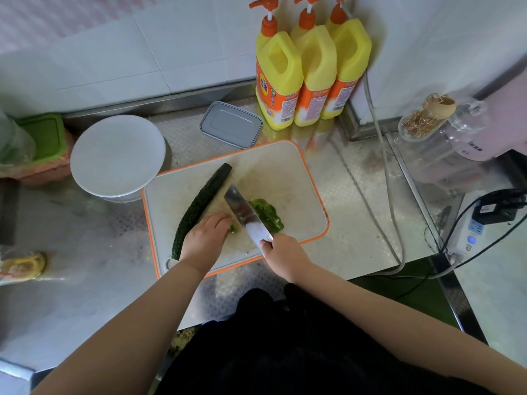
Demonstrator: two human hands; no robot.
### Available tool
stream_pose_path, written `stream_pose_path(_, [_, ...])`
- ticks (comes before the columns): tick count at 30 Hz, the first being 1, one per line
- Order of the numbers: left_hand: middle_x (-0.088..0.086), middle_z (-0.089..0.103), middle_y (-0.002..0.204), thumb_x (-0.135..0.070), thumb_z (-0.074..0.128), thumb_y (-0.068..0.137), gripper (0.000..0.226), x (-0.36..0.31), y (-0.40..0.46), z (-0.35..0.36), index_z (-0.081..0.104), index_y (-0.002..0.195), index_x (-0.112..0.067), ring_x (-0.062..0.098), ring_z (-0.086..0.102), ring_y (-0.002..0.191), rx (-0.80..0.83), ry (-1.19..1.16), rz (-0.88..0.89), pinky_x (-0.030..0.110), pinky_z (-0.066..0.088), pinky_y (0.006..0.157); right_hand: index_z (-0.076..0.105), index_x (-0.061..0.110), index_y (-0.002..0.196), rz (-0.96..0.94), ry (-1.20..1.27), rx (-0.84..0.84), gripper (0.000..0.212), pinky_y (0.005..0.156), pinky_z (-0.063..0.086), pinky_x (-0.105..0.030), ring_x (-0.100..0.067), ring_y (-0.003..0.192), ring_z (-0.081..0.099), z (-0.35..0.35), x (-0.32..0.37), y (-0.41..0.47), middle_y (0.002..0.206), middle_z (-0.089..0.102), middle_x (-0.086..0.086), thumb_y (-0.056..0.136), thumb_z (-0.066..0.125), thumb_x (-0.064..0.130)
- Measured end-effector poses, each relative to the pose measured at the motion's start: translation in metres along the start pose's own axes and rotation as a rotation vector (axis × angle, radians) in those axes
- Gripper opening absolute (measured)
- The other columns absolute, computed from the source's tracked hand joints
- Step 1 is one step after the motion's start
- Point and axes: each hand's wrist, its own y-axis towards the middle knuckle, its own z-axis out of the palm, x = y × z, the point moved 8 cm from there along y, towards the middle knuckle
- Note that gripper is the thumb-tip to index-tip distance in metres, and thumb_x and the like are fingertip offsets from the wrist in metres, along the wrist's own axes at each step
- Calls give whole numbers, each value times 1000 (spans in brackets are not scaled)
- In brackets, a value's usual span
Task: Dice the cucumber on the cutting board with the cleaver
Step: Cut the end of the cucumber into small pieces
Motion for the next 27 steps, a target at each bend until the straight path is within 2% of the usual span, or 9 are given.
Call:
stream_pose_path(3, [3, 68, 102, -22, 52, 90, 23, 1, -2, 4, 72, 94, -11, 25, 66, 86, 1, -30, -30, 34, 56, 57, 57, 0, 99, 15, 0, -10, 38, 69, 35, -28, -33, 96, 59, -3, -4, 4, 102, 62, -18, 99, 41, 34])
stream_pose_path(5, [7, 67, 100, -15, 65, 86, 13, 6, 0, 7, 71, 94, -8, 29, 66, 84, 13, -70, -106, 35, 56, 57, 58, -3, 100, 20, -10, -55, 39, 72, 39, -31, -35, 98, 59, -15, -6, 7, 103, 63, -20, 100, 41, 33])
stream_pose_path(7, [8, 67, 99, -8, 75, 80, 14, 10, 2, 10, 71, 93, -7, 32, 66, 84, 39, -123, -182, 37, 56, 60, 58, -2, 100, 8, -42, -79, 38, 76, 43, -34, -35, 99, 59, -25, -5, 10, 103, 63, -20, 100, 41, 32])
stream_pose_path(10, [5, 67, 97, -14, 69, 83, 8, 3, 5, 12, 74, 89, -12, 28, 66, 83, 38, -205, -217, 36, 56, 61, 57, -1, 103, -35, -135, -68, 38, 79, 43, -36, -35, 101, 58, -28, 2, 10, 105, 62, -20, 101, 39, 32])
stream_pose_path(13, [1, 68, 98, -18, 61, 83, 15, -14, 3, 16, 75, 86, -15, 23, 66, 83, 43, -255, -185, 32, 55, 63, 55, -1, 105, -73, -205, -38, 38, 78, 43, -36, -34, 101, 58, -22, 7, 9, 107, 62, -19, 101, 37, 32])
stream_pose_path(17, [4, 63, 96, -15, 66, 82, 7, -12, -1, 20, 71, 85, -10, 28, 62, 83, 20, -218, -207, 34, 52, 57, 55, 1, 106, -84, -233, -12, 38, 79, 42, -34, -33, 103, 57, -17, 6, 4, 109, 61, -18, 101, 36, 33])
stream_pose_path(19, [5, 63, 92, -19, 63, 84, 12, -11, -2, 17, 70, 83, -9, 29, 62, 79, -17, -167, -170, 32, 50, 53, 54, 1, 107, -85, -240, -6, 38, 79, 42, -34, -33, 104, 57, -16, 5, 2, 110, 61, -17, 101, 36, 34])
stream_pose_path(22, [5, 64, 88, -22, 53, 88, 23, -22, -2, 13, 71, 81, -10, 28, 62, 79, -57, -101, -25, 32, 52, 55, 54, 1, 109, -80, -246, -15, 38, 81, 43, -35, -33, 105, 57, -16, 3, 0, 112, 61, -18, 101, 36, 34])
stream_pose_path(27, [7, 62, 90, -7, 65, 80, 6, -28, -5, 13, 69, 83, -10, 28, 61, 79, -76, -14, 57, 33, 53, 56, 54, 2, 106, -75, -234, -23, 36, 79, 43, -35, -33, 104, 57, -12, 2, -1, 110, 61, -18, 101, 36, 33])
